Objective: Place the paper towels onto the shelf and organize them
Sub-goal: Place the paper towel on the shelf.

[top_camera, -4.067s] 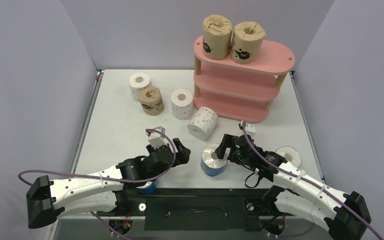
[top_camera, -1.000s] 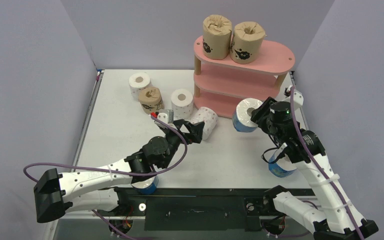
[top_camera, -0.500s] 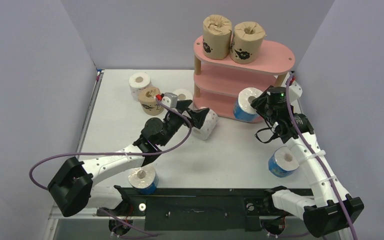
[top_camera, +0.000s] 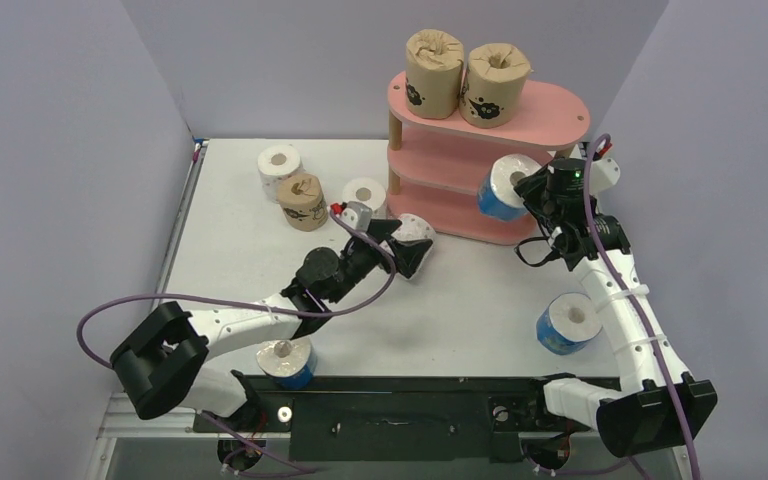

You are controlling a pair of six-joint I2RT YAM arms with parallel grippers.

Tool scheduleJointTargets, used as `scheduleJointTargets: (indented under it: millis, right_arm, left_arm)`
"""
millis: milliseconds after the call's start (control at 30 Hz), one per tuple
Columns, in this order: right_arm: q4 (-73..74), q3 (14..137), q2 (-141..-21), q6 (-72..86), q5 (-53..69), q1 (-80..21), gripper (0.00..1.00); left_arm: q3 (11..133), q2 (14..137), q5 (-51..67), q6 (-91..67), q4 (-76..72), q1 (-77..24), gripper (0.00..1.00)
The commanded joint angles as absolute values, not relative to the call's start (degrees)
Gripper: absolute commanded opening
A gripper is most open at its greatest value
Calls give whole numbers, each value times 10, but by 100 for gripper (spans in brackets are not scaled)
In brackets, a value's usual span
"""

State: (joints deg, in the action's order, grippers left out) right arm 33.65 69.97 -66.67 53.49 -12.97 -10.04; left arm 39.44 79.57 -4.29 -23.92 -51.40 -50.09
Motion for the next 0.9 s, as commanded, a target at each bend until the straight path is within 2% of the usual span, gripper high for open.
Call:
scheduleJointTargets:
  millis: [0, 400, 867]
  right_arm:
    - [267, 729, -674, 550, -123, -90, 37]
    - [234, 720, -681, 570, -131, -69, 37]
    - [223, 730, -709, 576, -148, -61, 37]
  left_arm:
    - [343, 762, -84, -252, -552, -547, 96]
    - [198, 638, -213, -291, -494, -643, 96]
    - [201, 638, -259, -336, -432, -690, 96]
